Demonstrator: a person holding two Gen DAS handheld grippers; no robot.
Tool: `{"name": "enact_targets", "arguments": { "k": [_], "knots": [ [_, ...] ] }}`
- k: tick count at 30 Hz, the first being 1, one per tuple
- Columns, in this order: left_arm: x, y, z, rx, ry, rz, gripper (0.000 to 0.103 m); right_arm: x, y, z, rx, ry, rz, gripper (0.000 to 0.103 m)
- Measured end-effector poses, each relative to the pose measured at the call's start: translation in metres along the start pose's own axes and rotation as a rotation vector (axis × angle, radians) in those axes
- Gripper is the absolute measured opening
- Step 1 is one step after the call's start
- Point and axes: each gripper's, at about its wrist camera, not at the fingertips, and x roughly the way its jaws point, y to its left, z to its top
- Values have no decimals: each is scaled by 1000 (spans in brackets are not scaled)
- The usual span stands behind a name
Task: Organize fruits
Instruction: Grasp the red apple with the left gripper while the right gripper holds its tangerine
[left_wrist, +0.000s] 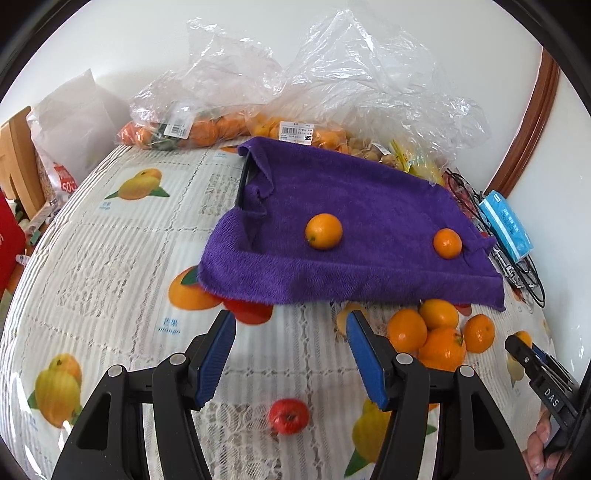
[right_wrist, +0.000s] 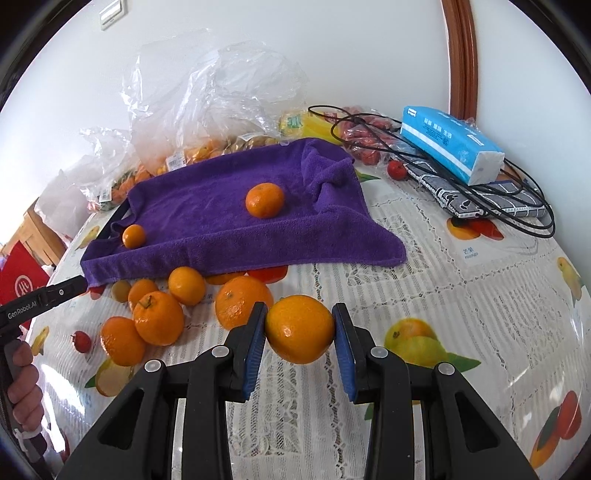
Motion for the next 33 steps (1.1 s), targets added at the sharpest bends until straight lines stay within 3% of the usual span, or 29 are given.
{"name": "enact_targets", "arguments": {
  "k": [13,17,27,33],
  "knots": [
    [-5,4,-37,9,62,-38,57,-12,6,-13,11,-3,26,36],
    [-3,0,-43,20,73,-46,51,-15,6,-15,13,0,24,36],
    [0,-4,-49,47,49,-7,24,-17,3,-23,24,7,19,36],
    [-1,-3,-49,36,58,-27,24,-18,5,-23,27,11,21,36]
  ]
}}
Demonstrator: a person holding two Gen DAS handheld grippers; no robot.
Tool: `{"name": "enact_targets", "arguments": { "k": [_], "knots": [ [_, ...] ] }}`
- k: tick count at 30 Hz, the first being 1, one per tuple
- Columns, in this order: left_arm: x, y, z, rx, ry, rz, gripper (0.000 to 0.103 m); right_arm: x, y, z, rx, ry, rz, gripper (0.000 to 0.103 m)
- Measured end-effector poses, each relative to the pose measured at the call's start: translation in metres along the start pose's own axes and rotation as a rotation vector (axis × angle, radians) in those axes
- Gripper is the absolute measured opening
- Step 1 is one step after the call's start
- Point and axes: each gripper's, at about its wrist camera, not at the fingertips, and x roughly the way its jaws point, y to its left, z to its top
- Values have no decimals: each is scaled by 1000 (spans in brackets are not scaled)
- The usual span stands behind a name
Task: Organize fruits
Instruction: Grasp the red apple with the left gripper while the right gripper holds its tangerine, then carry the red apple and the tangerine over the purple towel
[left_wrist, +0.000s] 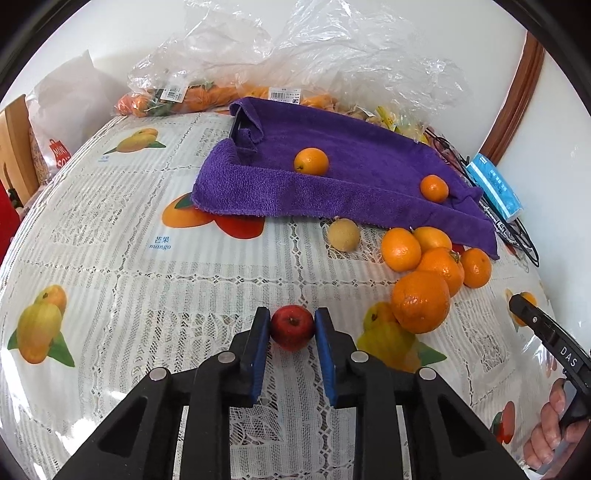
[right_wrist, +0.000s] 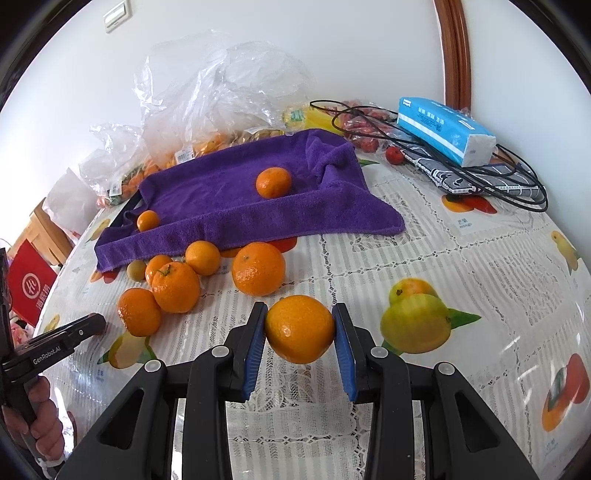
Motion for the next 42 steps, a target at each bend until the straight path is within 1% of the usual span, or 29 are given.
{"name": "enact_targets", "arguments": {
  "k": [14,20,24,30,42],
  "knots": [
    [-18,-1,13,-18,-36,-38,24,-11,20,16,-48,-39,17,36],
    [-24,-5,26,-2,-66,-30,24,-12,28,27,-71,-62,25,36],
    [-27,-8,40,8,-92,-19,24,-14,31,39,-79,-86,34,36],
    [-27,-11,60,2,-119,-27,24,-14,37,58,-101,-127,32,36],
    [-14,-19,114,-8,-172,-20,24,7,41,106,-114,-186,32,36]
  ]
}}
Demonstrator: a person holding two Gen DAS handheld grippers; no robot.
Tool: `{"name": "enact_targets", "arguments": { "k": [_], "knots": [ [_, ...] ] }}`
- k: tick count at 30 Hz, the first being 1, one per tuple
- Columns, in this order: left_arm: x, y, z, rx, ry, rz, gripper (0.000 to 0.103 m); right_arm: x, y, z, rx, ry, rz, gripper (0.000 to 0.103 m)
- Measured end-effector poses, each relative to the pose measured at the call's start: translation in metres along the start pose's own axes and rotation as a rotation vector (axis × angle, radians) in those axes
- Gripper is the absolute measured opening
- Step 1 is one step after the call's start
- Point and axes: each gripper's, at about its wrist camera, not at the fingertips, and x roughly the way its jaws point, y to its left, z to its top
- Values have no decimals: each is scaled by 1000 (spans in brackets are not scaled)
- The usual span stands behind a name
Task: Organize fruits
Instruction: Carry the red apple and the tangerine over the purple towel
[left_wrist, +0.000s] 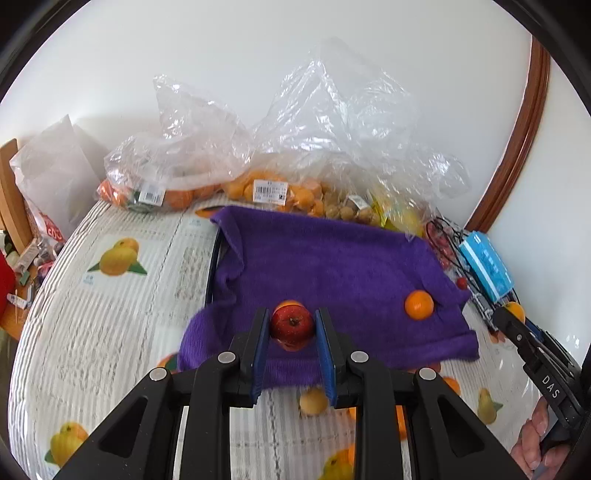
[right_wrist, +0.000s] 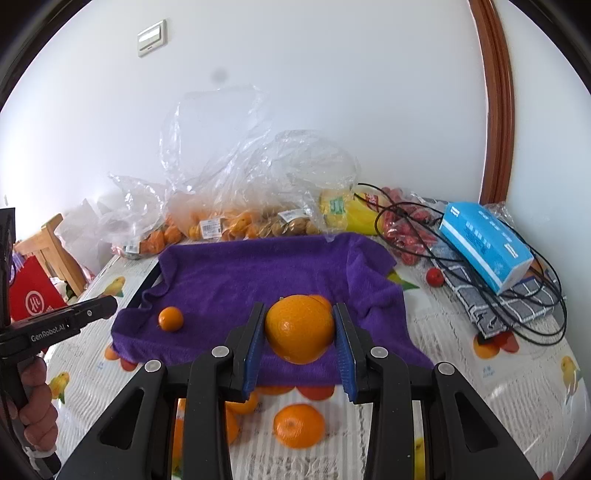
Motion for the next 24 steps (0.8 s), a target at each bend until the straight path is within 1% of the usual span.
{"name": "enact_targets", "arguments": {
  "k": [3,9,14,18,24],
  "knots": [
    [7,0,10,-1,-21,17,24,9,-2,8,6,-1,8,36],
    [28,5,23,-12,-12,27,24,31,-2,21,6,0,28,36],
    [46,10,20,-19,-10,38,24,53,-4,13,27,29,51,36],
    [60,16,13,-30,36,45,24,69,-8,6,28,77,43,36],
    [63,17,9,-18,33,70,24,77,-14,0,43,99,50,36]
  ]
}}
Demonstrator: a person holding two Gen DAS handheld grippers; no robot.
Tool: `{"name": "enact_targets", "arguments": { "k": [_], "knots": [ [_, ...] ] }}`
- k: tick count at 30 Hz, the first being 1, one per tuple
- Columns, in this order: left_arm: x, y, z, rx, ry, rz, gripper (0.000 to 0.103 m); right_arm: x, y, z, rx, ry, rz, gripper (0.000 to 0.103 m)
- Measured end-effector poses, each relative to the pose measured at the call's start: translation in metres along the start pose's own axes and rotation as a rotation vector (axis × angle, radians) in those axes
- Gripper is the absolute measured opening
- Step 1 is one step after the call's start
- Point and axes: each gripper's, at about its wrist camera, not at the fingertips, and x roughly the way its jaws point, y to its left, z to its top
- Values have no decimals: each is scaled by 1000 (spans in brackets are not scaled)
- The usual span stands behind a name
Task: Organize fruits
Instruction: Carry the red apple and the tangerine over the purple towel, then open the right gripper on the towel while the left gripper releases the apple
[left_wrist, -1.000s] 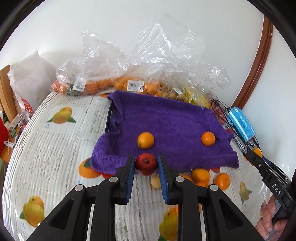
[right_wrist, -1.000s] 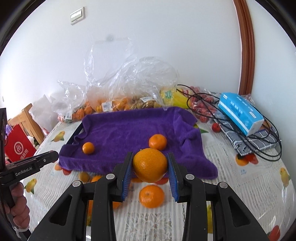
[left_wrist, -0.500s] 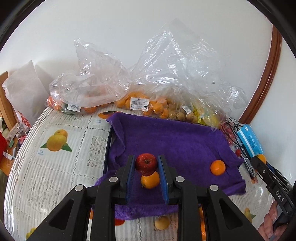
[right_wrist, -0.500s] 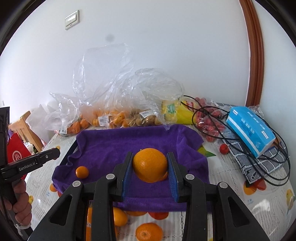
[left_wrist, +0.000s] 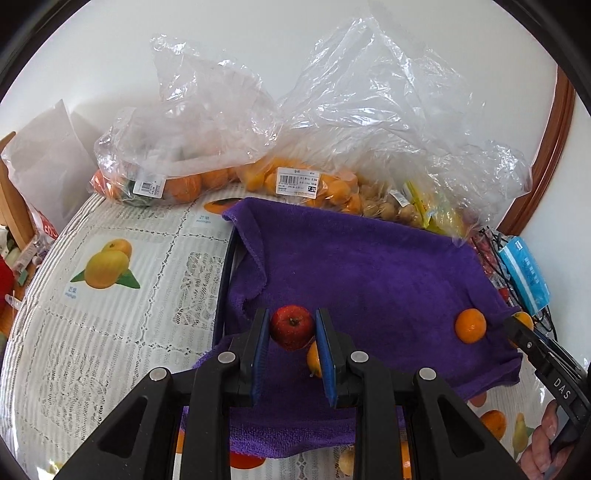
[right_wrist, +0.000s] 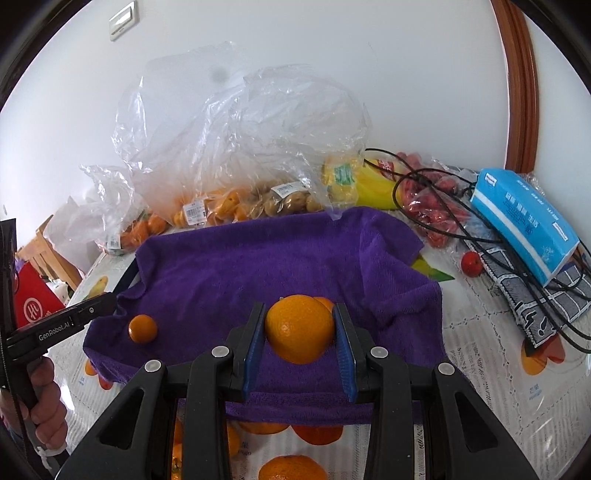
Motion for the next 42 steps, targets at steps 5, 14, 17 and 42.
{"name": "enact_targets", "arguments": {
  "k": [5,14,17,42],
  "knots": [
    [6,1,-3,-5,20,-8,24,9,3,-5,-28,29,7,36],
    [9,0,-5,3,33,-1,24,19,9,-13,-59,61,15,36],
    [11,-1,-6,2,40,3,24,22,10,-15,-63,77,11,36],
    [20,-2,-9,-5,83,36,24,21,11,-16,-71,64,39,37]
  ]
}}
